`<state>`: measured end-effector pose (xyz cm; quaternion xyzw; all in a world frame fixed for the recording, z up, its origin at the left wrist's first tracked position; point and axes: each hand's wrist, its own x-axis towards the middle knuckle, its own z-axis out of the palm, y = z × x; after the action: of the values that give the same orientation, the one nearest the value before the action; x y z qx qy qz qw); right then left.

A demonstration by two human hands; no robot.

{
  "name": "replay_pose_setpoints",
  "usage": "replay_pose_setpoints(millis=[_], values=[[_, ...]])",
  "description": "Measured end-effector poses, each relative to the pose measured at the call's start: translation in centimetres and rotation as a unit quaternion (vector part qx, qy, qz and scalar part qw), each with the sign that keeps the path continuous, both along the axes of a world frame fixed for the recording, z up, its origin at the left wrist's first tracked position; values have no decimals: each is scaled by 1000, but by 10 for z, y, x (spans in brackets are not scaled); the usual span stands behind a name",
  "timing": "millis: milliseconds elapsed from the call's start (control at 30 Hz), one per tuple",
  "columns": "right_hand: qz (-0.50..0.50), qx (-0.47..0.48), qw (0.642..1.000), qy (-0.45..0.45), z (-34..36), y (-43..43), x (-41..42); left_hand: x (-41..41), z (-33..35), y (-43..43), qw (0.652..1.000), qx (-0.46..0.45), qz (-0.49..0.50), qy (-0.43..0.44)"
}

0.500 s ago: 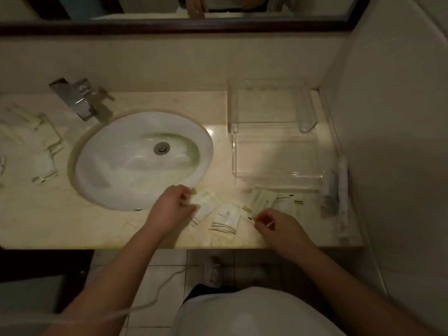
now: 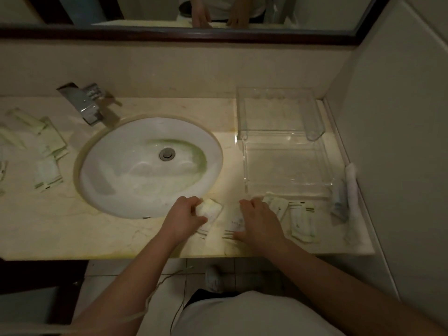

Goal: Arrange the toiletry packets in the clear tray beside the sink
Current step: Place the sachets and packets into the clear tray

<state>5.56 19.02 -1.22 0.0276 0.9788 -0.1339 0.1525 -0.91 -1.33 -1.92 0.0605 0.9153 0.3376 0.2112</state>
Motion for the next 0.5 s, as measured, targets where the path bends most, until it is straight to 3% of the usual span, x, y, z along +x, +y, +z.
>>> replay_pose_setpoints(millis=[167,300,400,500], values=[[-14,15,1000,-22,0,-2,-8,2,28,-12,981,162,85,63],[-4,13,999,-29,5,-5,-14,7,57,-13,945,311,92,38],[-79,-141,987,13,19,-1,-13,9,73,-6,922,375,93,14],[-231,-353,906,29,45,19,-12,6,80,4,921,379,92,-7]])
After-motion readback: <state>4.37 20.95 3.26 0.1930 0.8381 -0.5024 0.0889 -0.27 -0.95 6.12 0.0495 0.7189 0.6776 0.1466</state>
